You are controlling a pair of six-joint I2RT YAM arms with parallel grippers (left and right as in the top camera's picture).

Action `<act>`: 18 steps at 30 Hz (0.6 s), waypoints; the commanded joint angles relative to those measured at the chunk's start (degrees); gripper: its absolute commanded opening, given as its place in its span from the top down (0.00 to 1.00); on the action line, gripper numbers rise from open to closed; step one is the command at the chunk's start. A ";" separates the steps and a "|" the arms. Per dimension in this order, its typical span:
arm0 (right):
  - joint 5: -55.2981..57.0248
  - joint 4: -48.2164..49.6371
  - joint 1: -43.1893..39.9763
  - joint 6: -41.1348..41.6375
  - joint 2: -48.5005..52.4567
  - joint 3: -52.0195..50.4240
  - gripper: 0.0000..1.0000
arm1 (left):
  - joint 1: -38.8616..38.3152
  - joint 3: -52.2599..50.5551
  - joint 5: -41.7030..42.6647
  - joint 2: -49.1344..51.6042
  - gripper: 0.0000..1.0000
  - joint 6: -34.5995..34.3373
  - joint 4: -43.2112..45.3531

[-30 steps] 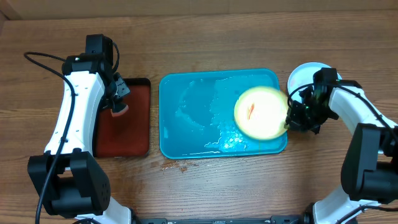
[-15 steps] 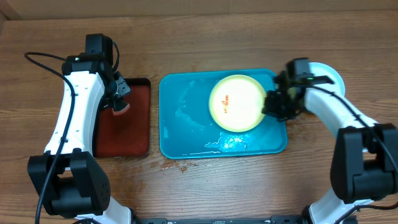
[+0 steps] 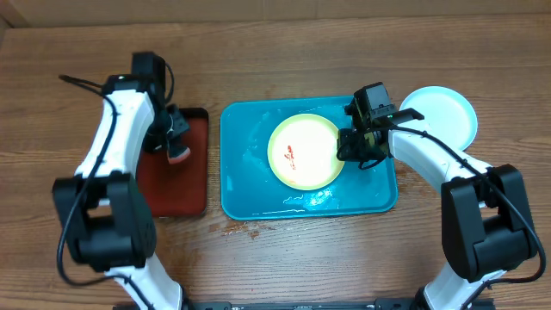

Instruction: Clean dirty plates on tray and stack at the side

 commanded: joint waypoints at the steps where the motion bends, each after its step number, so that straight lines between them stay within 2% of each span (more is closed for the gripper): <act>1: 1.01 0.02 0.11 0.09 0.33 1.40 0.96 | 0.04 0.24 -2.69 3.65 0.96 -0.81 1.36; 14: 0.98 0.72 0.13 0.11 0.33 0.44 0.96 | 0.50 0.24 -2.86 12.76 0.96 -0.87 4.22; 18: 1.01 1.09 0.13 0.09 0.33 -0.17 0.96 | 0.94 0.42 -2.86 12.70 0.96 -0.83 4.09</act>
